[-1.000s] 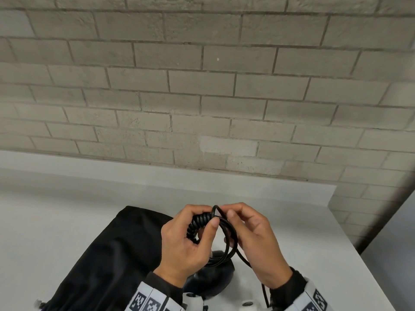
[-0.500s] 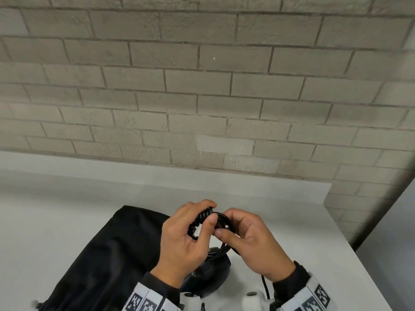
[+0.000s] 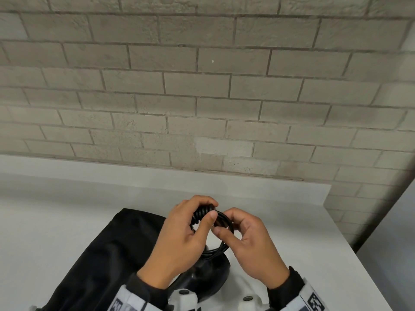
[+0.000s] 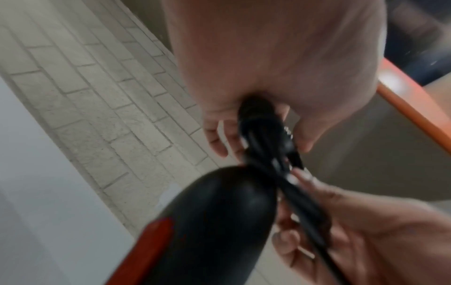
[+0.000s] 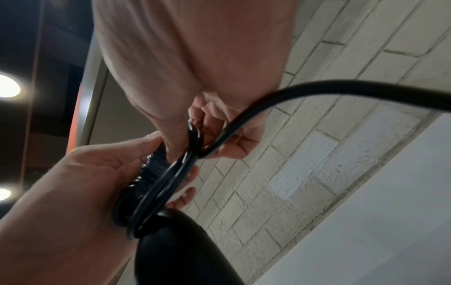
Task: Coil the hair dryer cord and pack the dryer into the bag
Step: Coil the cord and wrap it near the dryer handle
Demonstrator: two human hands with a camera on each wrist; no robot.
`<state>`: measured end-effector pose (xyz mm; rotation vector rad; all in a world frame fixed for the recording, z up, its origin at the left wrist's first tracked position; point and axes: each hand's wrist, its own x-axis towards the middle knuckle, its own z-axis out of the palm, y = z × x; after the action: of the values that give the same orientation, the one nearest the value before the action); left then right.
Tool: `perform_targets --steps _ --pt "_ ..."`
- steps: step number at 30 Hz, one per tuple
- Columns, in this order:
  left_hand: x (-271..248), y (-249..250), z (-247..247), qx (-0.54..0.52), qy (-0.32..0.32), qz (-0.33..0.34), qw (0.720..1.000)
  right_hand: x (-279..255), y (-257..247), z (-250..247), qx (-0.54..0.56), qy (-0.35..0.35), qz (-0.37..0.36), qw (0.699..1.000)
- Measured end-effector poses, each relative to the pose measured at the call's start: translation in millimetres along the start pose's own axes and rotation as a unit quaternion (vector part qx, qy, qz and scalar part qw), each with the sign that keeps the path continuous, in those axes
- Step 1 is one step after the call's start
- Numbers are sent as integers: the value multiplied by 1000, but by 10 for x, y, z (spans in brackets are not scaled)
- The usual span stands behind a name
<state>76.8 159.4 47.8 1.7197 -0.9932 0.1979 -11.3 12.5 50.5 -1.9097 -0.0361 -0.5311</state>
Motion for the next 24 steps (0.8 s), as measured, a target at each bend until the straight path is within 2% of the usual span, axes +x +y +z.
perform_targets --steps 4,6,7,10,12,14,17,19,22,24 --pt "-50 -58 77 -34 47 -1 998 -64 -21 64 1 32 0 999" --pt "-48 -60 75 -29 58 0 998 -106 25 111 -37 86 -9 996" --pt "-45 -50 80 -24 65 6 998 -120 44 131 -90 121 -35 988" --pt "-45 -34 126 10 99 43 994 -142 81 204 -303 183 -140 925" --pt "-50 -52 147 24 128 57 990 -154 69 265 -377 206 -139 892" --pt "-51 -73 156 25 155 58 986 -184 54 331 -405 213 -113 882" --pt "-56 -62 178 29 161 71 984 -222 44 428 -416 200 -67 885" --pt "-50 -47 188 29 152 79 985 -235 20 467 -388 185 -22 902" --pt "-30 -65 168 42 136 95 985 -224 30 479 -286 139 68 946" --pt "-22 -87 152 45 122 104 986 -203 6 419 -162 91 112 976"
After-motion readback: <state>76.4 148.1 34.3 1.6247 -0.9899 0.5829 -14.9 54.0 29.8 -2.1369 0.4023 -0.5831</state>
